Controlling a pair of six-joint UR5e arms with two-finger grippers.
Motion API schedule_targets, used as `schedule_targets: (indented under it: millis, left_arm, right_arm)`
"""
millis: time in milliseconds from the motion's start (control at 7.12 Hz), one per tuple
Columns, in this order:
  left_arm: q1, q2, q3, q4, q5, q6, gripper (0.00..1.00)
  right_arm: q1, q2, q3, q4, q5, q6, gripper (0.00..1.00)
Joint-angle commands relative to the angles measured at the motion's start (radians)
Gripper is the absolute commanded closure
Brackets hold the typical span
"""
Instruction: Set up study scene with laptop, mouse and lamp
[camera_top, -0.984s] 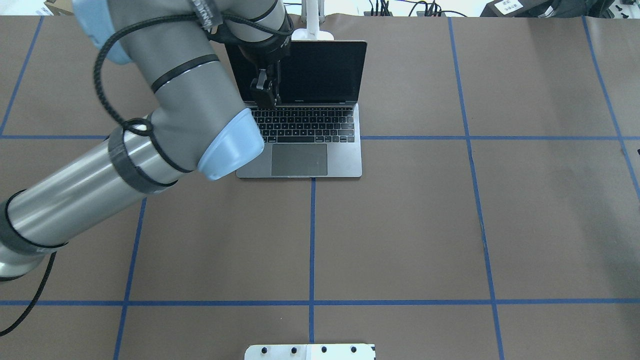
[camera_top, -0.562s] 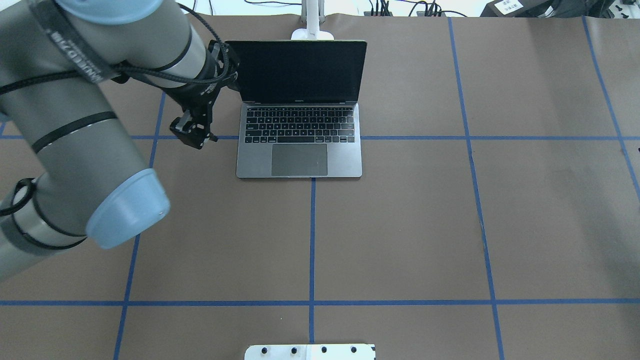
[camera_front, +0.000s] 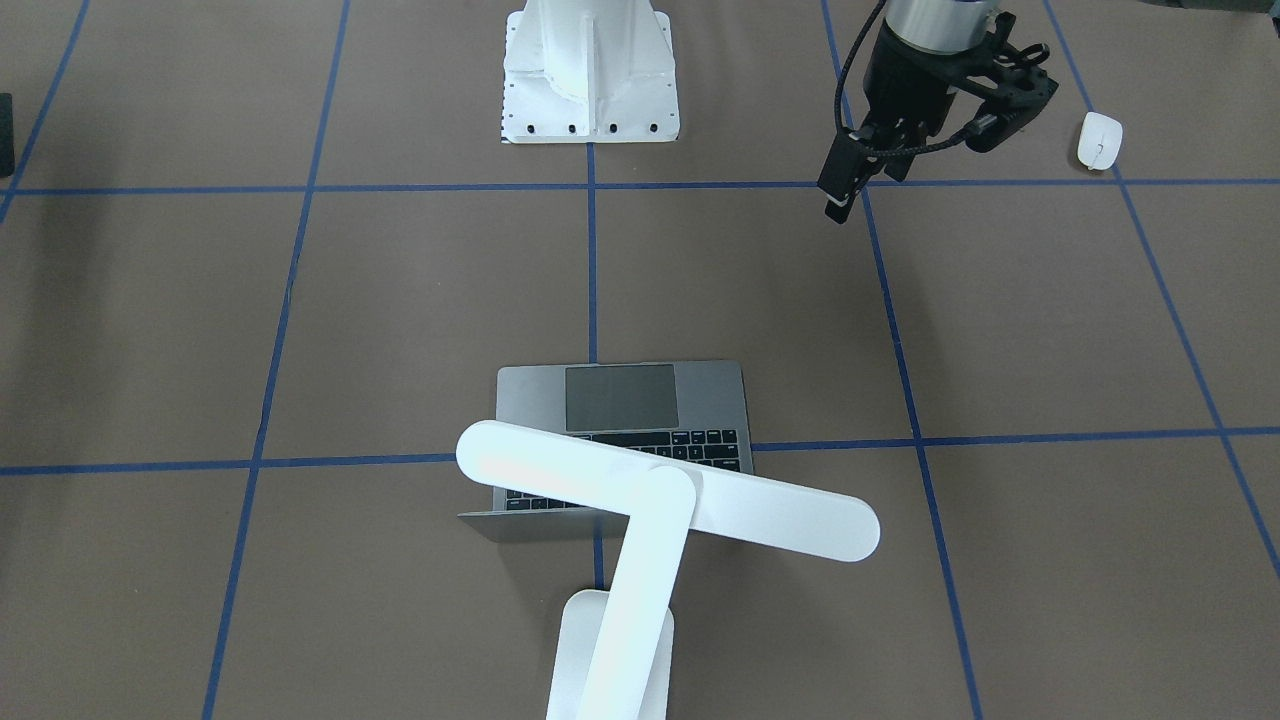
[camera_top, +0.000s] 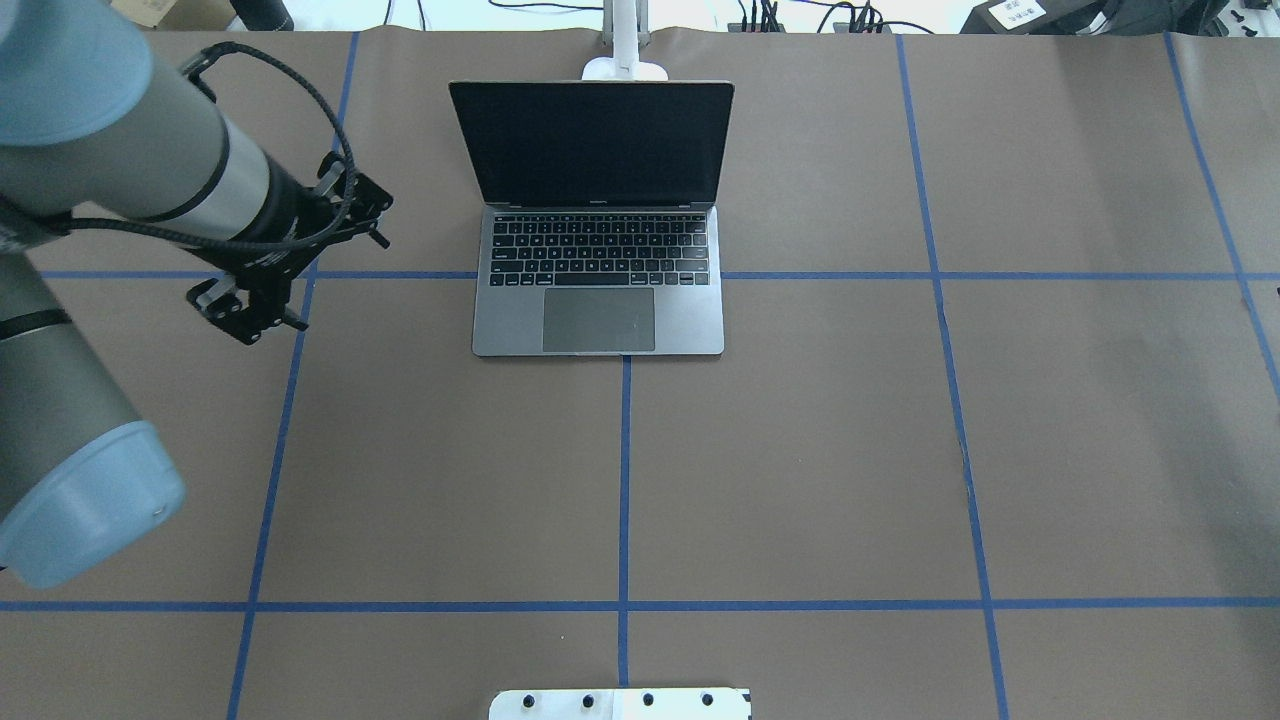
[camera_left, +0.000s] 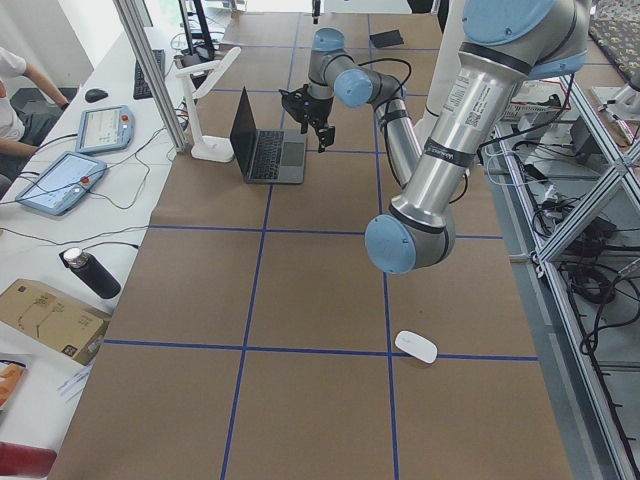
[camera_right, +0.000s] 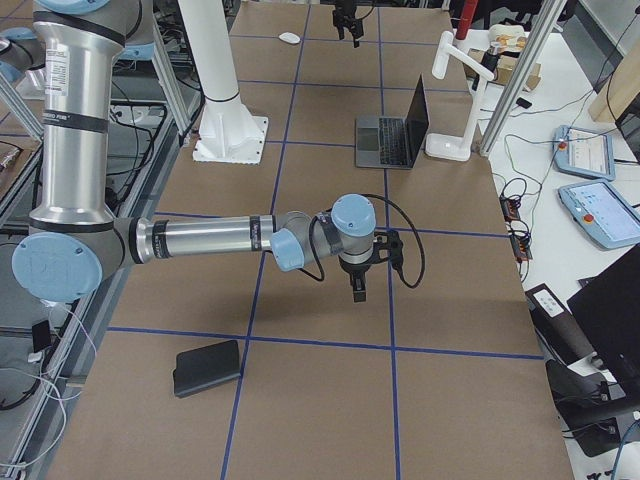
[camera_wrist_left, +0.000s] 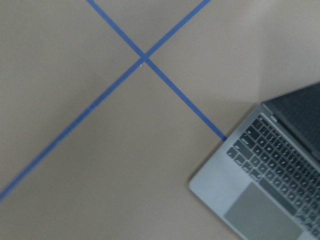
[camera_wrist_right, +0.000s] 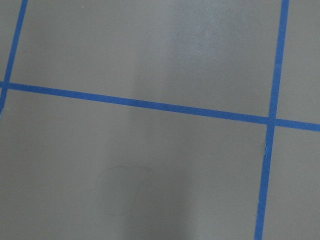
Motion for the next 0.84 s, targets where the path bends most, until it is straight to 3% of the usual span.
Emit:
schedule_targets:
  millis: [0,141,422,703]
  left_arm:
    - [-0.085,0.094,-0.008,-0.006,-0.029,0.37,0.0]
    - [-0.172,0.142,-0.003,-0.008,-0.116,0.557,0.0]
    - [-0.376,0.199,0.076,-0.008,-0.313,0.935,0.0]
    - [-0.459,0.246,0.136,-0.008,-0.358,1.206,0.0]
  right_arm:
    - [0.0,-0.053,0.05,0.0,-0.007,0.039,0.01]
    - [0.0,-0.116,0.105,0.0,-0.021,0.068,0.01]
    - [0.0,-0.219,0.107,0.031,-0.024,-0.179,0.01]
    - [0.0,-0.25,0.046,0.028,-0.01,-0.467,0.01]
